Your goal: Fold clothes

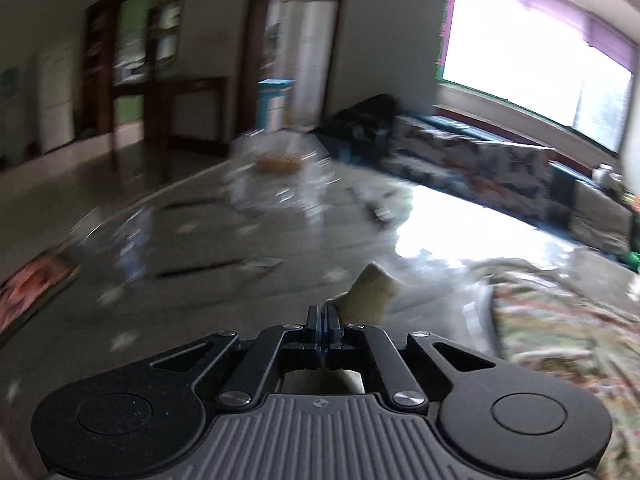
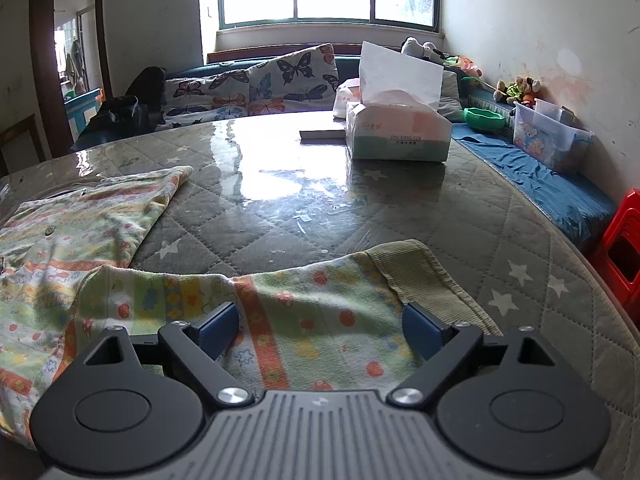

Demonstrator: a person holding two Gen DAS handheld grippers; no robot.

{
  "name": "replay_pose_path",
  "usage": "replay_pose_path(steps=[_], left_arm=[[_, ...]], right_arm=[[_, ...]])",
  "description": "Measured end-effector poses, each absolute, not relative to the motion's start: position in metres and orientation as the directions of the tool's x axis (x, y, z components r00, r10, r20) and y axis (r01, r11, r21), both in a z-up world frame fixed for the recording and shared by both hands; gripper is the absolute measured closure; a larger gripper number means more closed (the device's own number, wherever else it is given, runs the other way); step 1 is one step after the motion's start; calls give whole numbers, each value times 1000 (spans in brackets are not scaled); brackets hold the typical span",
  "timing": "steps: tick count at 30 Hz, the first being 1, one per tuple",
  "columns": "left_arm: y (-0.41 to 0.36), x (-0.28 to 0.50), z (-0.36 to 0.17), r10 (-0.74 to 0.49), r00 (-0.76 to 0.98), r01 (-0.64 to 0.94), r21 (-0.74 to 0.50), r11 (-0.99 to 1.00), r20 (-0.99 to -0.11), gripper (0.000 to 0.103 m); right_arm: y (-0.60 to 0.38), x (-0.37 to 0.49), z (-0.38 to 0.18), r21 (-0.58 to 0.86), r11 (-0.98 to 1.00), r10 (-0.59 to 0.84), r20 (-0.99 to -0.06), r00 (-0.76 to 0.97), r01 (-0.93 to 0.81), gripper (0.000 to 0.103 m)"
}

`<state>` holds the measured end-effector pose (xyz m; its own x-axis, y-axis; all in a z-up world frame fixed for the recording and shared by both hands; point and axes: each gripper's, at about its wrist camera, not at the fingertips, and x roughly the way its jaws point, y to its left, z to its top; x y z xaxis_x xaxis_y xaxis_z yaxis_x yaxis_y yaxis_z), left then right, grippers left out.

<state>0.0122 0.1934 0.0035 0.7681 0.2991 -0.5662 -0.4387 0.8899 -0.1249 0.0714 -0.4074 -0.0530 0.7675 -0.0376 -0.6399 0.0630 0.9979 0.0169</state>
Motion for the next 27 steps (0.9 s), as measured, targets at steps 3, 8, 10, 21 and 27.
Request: replay_pose_path(steps=[3,8,10,21,27], left_arm=[[210,5,-11,330,722,-494,-120,861,-609,102],[222,-5,-16,395,673,-564,-88,821,-625,101],[222,-8,-14,397,674,-567,-92,819,-623,101],[182,47,-25,282,709,-387,-22,922,-646,97],[201,51,-29,374,679,-450,45,892,-631,96]], right_arm=[[-407,71,-53,15,998,-39,-641,767,63,11],[-406,71,-53,13,998,-39,-642,766,62,11],[-406,71,-54,12,998,-39,-643,765,61,9],[-407,73,-54,20,998,-36,-645,763,63,8],[-409,73,-54,18,998,-39,-647,761,66,8]])
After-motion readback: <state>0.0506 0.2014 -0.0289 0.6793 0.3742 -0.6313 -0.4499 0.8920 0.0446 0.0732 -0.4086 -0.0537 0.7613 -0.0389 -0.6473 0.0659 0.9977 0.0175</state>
